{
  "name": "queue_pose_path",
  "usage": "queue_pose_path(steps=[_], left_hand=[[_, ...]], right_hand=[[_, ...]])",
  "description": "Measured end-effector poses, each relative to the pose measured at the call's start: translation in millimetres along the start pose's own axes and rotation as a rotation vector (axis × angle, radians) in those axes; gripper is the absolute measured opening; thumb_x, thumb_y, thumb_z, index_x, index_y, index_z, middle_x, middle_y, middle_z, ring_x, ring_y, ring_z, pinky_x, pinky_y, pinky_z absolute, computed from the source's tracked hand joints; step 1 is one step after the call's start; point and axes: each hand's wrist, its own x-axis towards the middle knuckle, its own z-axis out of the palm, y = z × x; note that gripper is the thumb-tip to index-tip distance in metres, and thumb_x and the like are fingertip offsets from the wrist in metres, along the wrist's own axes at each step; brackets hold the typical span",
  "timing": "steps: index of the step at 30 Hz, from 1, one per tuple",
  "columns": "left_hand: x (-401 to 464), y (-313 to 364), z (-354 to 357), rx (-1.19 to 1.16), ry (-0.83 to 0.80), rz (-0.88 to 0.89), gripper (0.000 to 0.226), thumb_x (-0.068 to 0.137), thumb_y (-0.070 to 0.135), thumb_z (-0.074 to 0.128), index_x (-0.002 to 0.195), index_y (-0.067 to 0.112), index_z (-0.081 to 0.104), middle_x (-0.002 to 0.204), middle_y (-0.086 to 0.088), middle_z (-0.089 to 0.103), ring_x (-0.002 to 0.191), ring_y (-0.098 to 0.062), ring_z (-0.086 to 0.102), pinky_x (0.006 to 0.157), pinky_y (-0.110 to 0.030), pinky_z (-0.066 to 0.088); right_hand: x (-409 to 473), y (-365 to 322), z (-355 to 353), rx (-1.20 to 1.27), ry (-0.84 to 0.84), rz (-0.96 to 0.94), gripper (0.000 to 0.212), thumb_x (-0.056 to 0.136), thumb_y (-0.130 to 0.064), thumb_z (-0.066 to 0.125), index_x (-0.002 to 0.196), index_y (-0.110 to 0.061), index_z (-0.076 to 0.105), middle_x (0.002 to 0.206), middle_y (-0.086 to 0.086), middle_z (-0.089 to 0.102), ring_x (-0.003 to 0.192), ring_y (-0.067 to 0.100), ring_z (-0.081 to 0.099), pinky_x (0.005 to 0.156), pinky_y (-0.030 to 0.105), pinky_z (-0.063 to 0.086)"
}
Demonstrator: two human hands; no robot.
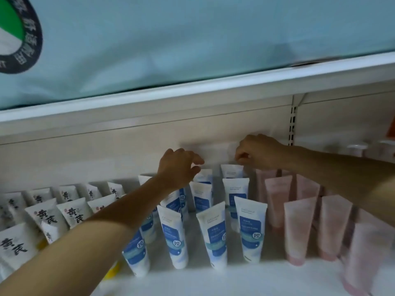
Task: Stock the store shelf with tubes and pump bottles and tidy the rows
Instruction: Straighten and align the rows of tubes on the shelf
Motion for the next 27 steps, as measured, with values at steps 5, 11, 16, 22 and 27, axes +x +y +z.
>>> queue_pose_path(steps=[5, 11, 16, 22, 27], left_hand=[[10.8, 5.4, 6.4, 0.168, -0.003, 0.04, 0.027, 0.1, 0.036, 0.048, 0.121, 0.036, 0.063, 0.129, 0.014, 0.06, 0.116, -0.012, 0.051, 0.1, -0.031, 0.032], [20.0, 5.9, 17.0, 0.255, 0.025, 0.029, 0.023, 0.097, 0.037, 0.051, 0.114, 0.034, 0.067, 0.112, 0.009, 0.066, 0.103, -0.013, 0.055, 0.09, -0.029, 0.034], [26.7, 8.2, 21.5, 0.243, 0.003, 0.013, 0.023, 0.096, 0.04, 0.053, 0.104, 0.029, 0.071, 0.102, 0.006, 0.067, 0.092, -0.015, 0.056, 0.082, -0.027, 0.034], [30.5, 5.7, 28.6, 0.172, 0.015, -0.023, 0.02, 0.094, 0.041, 0.055, 0.097, 0.028, 0.071, 0.101, 0.009, 0.067, 0.09, -0.014, 0.057, 0.09, -0.029, 0.037], [32.6, 5.9, 31.8, 0.149, 0.012, -0.056, 0.02, 0.094, 0.038, 0.055, 0.095, 0.027, 0.071, 0.097, 0.009, 0.067, 0.091, -0.014, 0.057, 0.092, -0.031, 0.037]], right_hand=[[8.7, -3.0, -0.4, 0.014, -0.034, 0.026, 0.023, 0.09, -0.02, 0.056, 0.072, -0.014, 0.069, 0.068, -0.001, 0.061, 0.061, 0.012, 0.053, 0.061, 0.029, 0.043], [15.4, -9.6, 9.4, 0.02, -0.1, 0.054, 0.019, 0.091, -0.022, 0.06, 0.074, -0.017, 0.066, 0.08, 0.006, 0.067, 0.073, 0.021, 0.063, 0.062, 0.028, 0.044], [19.9, -11.7, 13.5, 0.033, -0.067, 0.046, 0.014, 0.091, -0.019, 0.062, 0.09, -0.011, 0.073, 0.078, -0.001, 0.061, 0.07, 0.016, 0.058, 0.067, 0.025, 0.04], [20.5, -7.8, 18.4, 0.051, -0.015, 0.012, 0.015, 0.091, -0.019, 0.061, 0.093, -0.013, 0.074, 0.083, -0.004, 0.061, 0.073, 0.014, 0.056, 0.068, 0.024, 0.039], [22.0, -5.1, 21.7, 0.073, -0.001, 0.021, 0.016, 0.092, -0.022, 0.06, 0.096, -0.014, 0.074, 0.092, 0.003, 0.071, 0.073, 0.014, 0.058, 0.07, 0.024, 0.04]])
